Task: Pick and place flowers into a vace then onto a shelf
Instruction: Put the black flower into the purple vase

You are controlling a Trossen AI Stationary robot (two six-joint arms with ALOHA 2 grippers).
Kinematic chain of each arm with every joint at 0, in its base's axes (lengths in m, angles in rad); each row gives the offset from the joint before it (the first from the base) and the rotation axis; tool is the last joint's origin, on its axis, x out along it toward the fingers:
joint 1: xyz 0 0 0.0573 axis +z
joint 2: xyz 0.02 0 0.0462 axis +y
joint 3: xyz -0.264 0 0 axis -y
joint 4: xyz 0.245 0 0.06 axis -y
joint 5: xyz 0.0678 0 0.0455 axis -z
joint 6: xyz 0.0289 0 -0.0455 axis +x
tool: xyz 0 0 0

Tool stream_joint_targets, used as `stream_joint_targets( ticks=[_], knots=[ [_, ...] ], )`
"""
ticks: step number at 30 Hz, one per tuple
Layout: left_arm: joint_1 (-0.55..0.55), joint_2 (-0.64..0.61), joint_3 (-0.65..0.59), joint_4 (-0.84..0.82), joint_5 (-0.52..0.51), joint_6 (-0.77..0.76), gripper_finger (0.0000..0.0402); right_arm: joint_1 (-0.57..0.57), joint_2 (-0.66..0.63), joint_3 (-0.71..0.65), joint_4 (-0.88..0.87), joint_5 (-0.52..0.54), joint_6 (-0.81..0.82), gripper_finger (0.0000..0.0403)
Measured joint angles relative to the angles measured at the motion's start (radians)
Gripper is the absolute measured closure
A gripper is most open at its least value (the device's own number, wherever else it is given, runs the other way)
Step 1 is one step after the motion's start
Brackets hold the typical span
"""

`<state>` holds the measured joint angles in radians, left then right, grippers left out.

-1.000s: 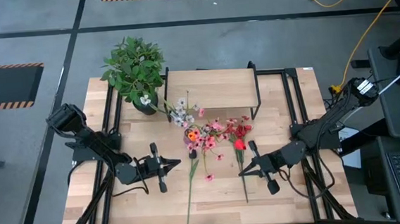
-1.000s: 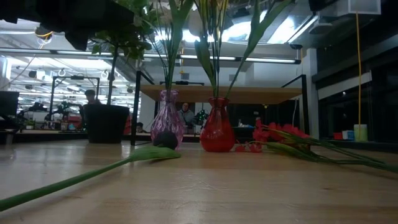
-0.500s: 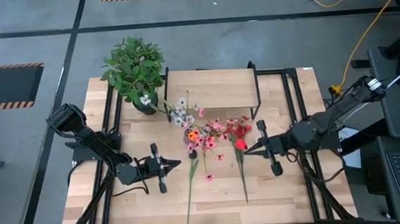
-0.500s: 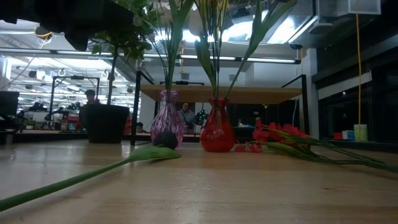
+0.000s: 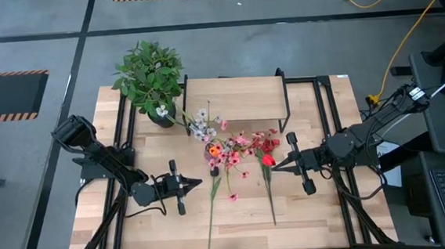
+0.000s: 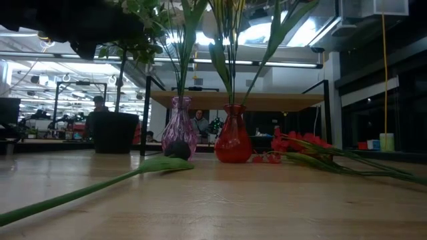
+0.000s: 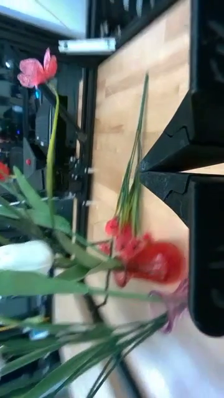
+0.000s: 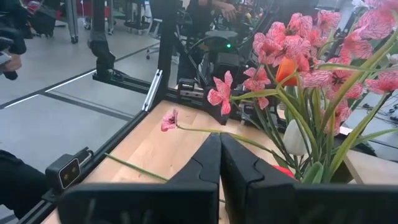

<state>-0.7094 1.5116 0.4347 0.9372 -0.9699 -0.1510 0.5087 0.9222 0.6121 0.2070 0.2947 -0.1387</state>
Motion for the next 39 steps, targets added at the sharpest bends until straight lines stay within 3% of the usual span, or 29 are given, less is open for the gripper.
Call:
stream_joint_targets(
  ticks=[6,14,19,25,33,39],
  knots=[
    [-0.002,0.000,0.039,-0.165,0.097,-0.204,0.0400,0.000,0.000,0.000,0.000,0.000,0.000,0.0396],
    [0.018,0.000,0.321,-0.848,0.160,-0.474,0.0399,0.000,0.000,0.000,0.000,0.000,-0.001,0.0396],
    [0.018,0.000,0.460,-1.099,0.235,-0.600,0.0400,0.000,0.000,0.000,0.000,0.000,-0.001,0.0396],
    [0.018,0.000,0.552,-1.237,0.289,-0.668,0.0400,0.000,0.000,0.000,0.000,0.000,-0.001,0.0396],
    [0.028,0.000,0.565,-1.259,0.299,-0.703,0.0400,0.000,0.000,0.000,0.000,0.000,-0.001,0.0396],
    [0.067,0.018,0.566,-1.266,0.407,-0.769,0.0400,0.000,0.000,0.002,0.001,0.000,-0.001,0.0396]
  ],
)
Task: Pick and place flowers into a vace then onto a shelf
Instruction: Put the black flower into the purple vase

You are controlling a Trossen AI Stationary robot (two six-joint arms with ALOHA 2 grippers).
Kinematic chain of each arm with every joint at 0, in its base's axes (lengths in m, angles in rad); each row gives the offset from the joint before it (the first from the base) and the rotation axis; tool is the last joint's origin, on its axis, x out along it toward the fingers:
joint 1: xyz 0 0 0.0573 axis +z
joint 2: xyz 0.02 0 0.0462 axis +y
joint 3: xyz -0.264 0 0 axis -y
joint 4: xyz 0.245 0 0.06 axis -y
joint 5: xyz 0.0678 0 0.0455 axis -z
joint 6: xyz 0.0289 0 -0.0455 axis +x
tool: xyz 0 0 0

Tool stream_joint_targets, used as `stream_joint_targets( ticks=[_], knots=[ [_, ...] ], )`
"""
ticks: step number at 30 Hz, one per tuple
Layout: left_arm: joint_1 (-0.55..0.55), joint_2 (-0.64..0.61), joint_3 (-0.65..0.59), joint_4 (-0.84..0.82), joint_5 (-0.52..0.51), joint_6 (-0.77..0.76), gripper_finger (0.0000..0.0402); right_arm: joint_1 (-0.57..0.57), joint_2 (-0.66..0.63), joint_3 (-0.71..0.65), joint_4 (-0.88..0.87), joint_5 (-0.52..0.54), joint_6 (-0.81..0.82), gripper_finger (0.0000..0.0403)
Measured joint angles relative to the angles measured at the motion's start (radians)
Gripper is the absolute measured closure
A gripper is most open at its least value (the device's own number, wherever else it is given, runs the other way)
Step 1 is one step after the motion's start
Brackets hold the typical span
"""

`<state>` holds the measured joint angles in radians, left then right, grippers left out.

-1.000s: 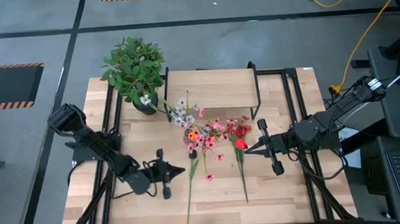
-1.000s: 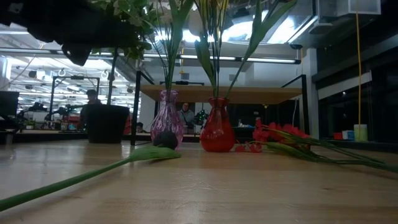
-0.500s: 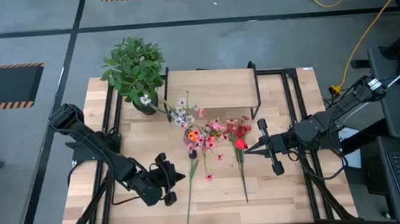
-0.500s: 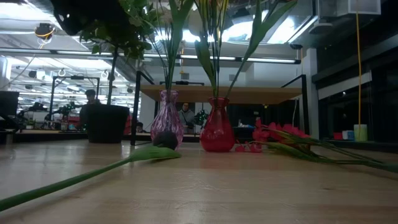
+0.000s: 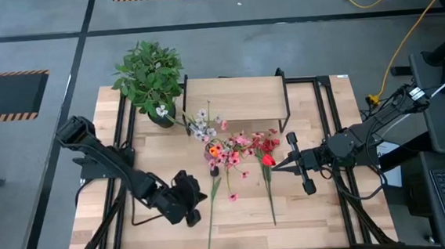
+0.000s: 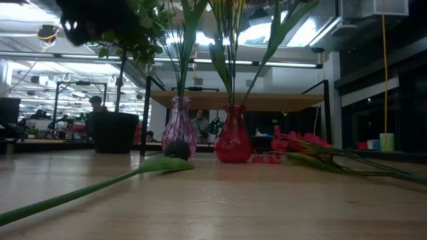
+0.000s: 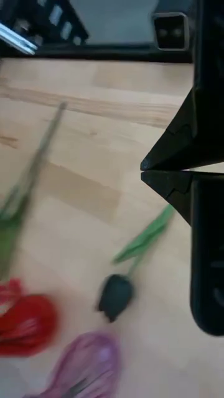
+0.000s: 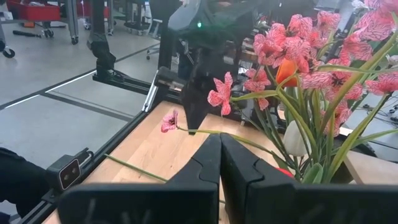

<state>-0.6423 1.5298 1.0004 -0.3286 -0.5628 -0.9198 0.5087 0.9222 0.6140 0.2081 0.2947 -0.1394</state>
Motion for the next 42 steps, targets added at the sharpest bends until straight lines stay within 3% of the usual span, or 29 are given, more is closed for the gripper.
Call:
stream_joint_targets(
  ticks=[4,8,14,28,42],
  knots=[
    [0.020,0.047,0.028,-0.079,0.112,-0.093,0.0399,0.000,0.000,0.000,-0.001,0.000,0.000,0.0396],
    [0.031,0.132,0.125,-0.281,0.202,-0.197,0.0400,0.000,0.000,0.000,-0.002,0.000,0.000,0.0396],
    [0.038,0.245,0.263,-0.414,0.270,-0.246,0.0400,0.000,0.000,0.000,-0.003,0.000,0.000,0.0396],
    [0.039,0.308,0.354,-0.412,0.195,-0.247,0.0388,0.000,0.000,0.000,-0.003,0.000,0.000,0.0396],
    [0.061,0.328,0.353,-0.408,0.154,-0.372,0.0270,0.000,0.000,0.000,-0.003,0.000,0.000,0.0396]
  ],
)
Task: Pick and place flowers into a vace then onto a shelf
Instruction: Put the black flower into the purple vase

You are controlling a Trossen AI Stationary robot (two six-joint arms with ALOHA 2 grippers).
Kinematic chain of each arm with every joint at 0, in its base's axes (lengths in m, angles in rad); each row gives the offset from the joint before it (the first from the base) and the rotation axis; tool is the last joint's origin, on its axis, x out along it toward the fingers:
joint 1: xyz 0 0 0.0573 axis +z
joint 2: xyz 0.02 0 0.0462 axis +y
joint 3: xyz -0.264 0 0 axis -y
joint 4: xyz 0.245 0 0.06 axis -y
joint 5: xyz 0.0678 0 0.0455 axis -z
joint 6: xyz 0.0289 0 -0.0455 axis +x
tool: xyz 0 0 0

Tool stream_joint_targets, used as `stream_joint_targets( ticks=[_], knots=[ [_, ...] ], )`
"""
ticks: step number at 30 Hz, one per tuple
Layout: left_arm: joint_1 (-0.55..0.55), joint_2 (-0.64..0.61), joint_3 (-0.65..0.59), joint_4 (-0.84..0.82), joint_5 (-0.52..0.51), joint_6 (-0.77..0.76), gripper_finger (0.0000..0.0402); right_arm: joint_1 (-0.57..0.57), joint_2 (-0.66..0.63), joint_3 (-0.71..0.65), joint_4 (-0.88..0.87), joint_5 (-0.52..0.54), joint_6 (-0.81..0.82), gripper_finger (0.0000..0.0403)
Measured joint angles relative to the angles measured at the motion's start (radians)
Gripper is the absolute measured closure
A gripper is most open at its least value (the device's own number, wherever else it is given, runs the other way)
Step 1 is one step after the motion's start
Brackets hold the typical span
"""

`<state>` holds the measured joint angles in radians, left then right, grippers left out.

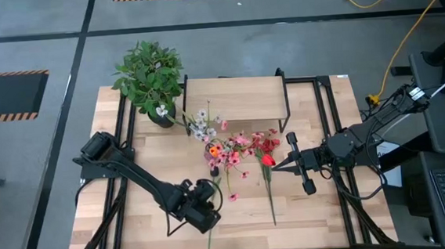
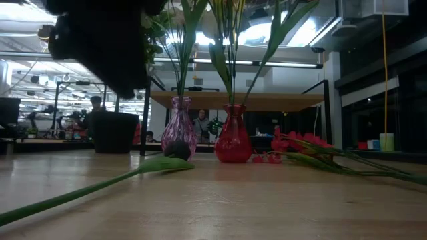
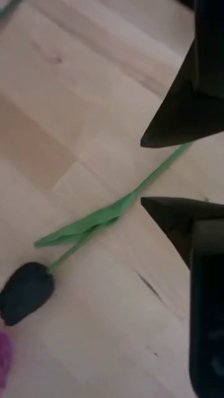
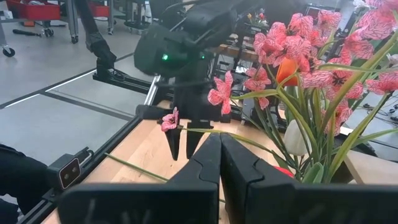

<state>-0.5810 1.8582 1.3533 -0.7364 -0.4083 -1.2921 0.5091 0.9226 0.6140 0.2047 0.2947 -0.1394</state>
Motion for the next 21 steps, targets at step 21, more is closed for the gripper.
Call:
stream_joint_targets(
  ticks=[21],
  knots=[
    [0.036,0.168,-0.001,0.097,0.080,-0.137,0.0231,0.000,0.000,0.000,0.000,0.000,0.000,0.0396]
  ],
)
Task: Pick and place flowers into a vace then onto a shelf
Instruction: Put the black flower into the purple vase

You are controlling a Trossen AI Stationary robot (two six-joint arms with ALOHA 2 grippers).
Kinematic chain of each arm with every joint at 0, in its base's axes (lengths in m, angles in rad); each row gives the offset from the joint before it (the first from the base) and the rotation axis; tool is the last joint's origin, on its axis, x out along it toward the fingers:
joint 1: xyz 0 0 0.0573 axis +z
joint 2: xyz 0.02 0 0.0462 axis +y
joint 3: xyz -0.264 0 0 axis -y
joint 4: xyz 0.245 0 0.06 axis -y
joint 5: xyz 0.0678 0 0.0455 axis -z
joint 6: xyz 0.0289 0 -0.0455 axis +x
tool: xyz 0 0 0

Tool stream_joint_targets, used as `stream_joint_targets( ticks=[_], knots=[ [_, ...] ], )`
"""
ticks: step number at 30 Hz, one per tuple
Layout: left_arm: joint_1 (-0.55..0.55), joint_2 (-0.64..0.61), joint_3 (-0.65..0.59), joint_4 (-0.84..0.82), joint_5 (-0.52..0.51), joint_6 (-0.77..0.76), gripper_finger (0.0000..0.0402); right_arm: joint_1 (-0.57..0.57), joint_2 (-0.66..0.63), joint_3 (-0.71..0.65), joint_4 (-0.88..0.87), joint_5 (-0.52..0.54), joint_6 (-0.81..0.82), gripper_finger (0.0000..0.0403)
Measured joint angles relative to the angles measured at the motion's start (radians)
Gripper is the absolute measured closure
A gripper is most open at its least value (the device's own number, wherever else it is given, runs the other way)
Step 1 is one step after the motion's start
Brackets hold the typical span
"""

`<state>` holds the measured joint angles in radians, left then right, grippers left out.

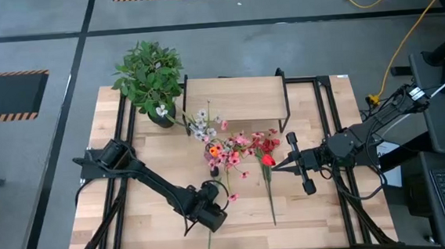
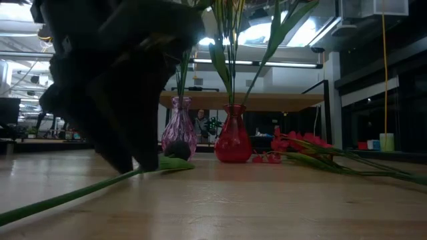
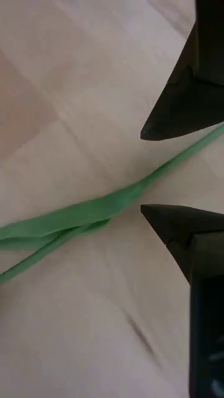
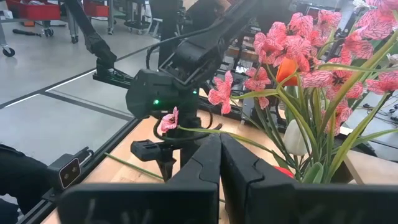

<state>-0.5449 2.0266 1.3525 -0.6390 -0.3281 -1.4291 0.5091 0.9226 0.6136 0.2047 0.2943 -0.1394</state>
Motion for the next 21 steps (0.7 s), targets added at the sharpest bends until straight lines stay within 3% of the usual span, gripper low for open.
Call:
stream_joint_targets(
  ticks=[8,18,21],
  knots=[
    [0.001,0.006,0.002,-0.021,0.065,0.001,0.0257,0.000,0.000,0.000,0.000,0.000,0.000,0.0396],
    [-0.001,0.001,0.002,-0.095,0.086,0.108,0.0383,0.000,0.000,0.000,0.000,0.000,0.000,0.0396],
    [-0.004,-0.017,-0.002,-0.160,0.095,0.127,0.0394,0.000,0.000,0.000,0.000,0.000,0.000,0.0396]
  ],
)
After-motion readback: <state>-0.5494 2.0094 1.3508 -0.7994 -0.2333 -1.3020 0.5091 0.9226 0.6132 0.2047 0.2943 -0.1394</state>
